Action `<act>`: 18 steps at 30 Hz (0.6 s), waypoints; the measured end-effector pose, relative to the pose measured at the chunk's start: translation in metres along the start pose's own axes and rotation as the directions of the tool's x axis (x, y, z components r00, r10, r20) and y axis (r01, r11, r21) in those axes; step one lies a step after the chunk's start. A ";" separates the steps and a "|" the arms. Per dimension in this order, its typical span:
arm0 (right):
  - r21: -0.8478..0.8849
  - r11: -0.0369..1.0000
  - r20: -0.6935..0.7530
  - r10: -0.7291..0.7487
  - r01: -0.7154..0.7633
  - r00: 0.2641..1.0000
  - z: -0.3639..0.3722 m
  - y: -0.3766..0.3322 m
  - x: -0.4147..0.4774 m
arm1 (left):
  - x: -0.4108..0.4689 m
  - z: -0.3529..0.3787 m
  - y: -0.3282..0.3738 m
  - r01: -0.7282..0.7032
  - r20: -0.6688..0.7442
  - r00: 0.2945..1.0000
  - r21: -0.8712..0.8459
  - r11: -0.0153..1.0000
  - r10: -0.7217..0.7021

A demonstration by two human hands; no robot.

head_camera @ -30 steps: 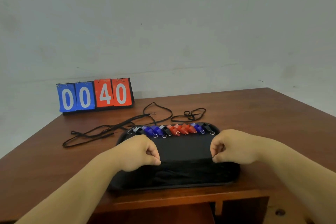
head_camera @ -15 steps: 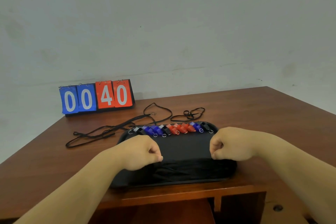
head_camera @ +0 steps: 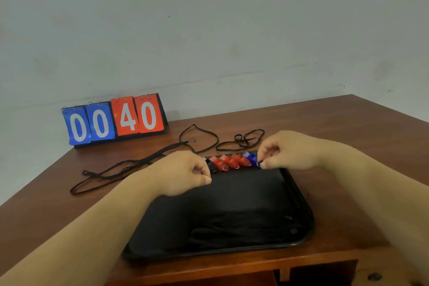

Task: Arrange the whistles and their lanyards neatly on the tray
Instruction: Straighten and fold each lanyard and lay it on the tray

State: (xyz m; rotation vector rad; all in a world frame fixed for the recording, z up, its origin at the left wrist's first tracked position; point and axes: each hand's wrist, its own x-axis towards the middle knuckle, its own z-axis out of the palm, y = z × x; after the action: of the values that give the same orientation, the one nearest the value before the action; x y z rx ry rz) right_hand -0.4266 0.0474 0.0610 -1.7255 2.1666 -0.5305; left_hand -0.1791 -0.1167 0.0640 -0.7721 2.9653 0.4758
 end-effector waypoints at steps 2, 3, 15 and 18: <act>0.148 0.989 -0.106 0.033 -0.017 0.994 -0.003 0.013 0.020 | 0.018 -0.006 0.005 -0.001 -0.041 0.999 0.002 1.000 0.001; 0.244 0.969 -0.157 0.069 -0.029 0.985 -0.002 0.021 0.031 | 0.029 -0.008 0.007 -0.001 -0.066 0.998 -0.009 1.000 0.000; 0.116 0.991 -0.163 0.084 -0.066 0.983 0.014 0.099 0.121 | 0.175 0.005 -0.002 0.100 0.017 0.995 -0.018 0.995 -0.099; 0.138 0.989 -0.182 0.079 -0.054 0.980 0.011 0.107 0.123 | 0.187 0.006 -0.004 0.101 0.077 0.992 0.046 0.994 -0.104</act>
State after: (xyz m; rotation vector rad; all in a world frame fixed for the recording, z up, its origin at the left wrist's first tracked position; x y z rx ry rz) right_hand -0.5402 -0.0517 -0.0022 -1.5831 2.2489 -0.8296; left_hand -0.3411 -0.2065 0.0356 -0.8746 2.8361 0.4257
